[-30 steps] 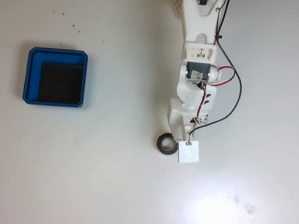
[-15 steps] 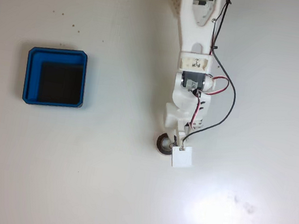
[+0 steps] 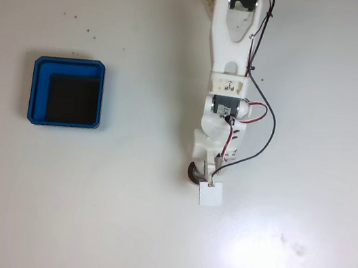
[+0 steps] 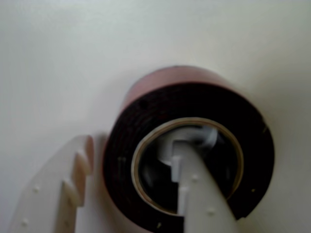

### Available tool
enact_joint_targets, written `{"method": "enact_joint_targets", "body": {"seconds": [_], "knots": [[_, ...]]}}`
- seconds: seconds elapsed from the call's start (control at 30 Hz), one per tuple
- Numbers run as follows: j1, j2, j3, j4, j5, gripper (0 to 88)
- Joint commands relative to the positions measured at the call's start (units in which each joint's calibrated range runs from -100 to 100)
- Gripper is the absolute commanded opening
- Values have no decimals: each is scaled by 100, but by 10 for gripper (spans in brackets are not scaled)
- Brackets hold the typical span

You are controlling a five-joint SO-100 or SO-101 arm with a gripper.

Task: Pick the red roll and drop it in the blue box

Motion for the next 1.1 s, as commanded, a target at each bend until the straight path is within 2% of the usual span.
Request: {"method": "enact_joint_targets", "body": {"seconds": [0.0, 0.7, 0.77, 0.9, 1.07], "knots": [[45, 67, -411, 9, 20, 147], [-4, 126, -537, 17, 20, 141], [-4, 126, -537, 26, 11, 113], [-14, 109, -546, 9, 11, 0], [25, 101, -528, 34, 11, 12]]}}
